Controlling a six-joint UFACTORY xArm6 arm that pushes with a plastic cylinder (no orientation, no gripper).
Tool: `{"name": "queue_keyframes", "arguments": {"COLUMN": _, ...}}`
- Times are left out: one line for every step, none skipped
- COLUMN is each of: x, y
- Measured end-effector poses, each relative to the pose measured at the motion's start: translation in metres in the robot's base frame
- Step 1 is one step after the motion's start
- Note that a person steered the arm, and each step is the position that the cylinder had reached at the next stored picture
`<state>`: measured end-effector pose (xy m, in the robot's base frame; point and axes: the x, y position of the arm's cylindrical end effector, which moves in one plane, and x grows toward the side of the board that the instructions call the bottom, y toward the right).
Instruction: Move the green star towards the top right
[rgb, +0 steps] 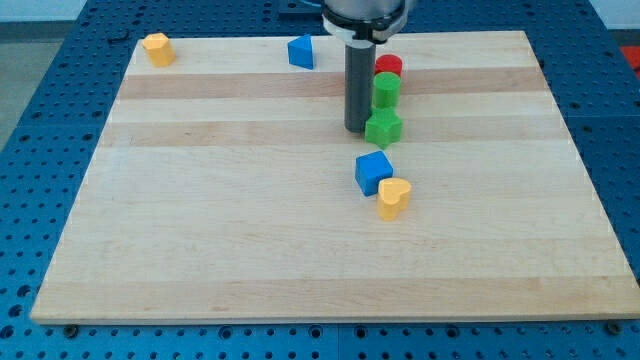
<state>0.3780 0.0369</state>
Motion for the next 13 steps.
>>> {"name": "queue_keyframes", "arguments": {"x": -0.002, "y": -0.003}}
{"name": "queue_keyframes", "arguments": {"x": -0.002, "y": -0.027}}
{"name": "queue_keyframes", "arguments": {"x": 0.010, "y": -0.040}}
{"name": "queue_keyframes", "arguments": {"x": 0.021, "y": -0.035}}
{"name": "queue_keyframes", "arguments": {"x": 0.023, "y": -0.026}}
{"name": "queue_keyframes", "arguments": {"x": 0.023, "y": -0.005}}
{"name": "queue_keyframes", "arguments": {"x": 0.023, "y": 0.020}}
{"name": "queue_keyframes", "arguments": {"x": 0.023, "y": 0.046}}
{"name": "queue_keyframes", "arguments": {"x": 0.021, "y": 0.069}}
{"name": "queue_keyframes", "arguments": {"x": 0.020, "y": 0.075}}
{"name": "queue_keyframes", "arguments": {"x": 0.020, "y": 0.075}}
{"name": "queue_keyframes", "arguments": {"x": 0.019, "y": 0.075}}
{"name": "queue_keyframes", "arguments": {"x": 0.019, "y": 0.076}}
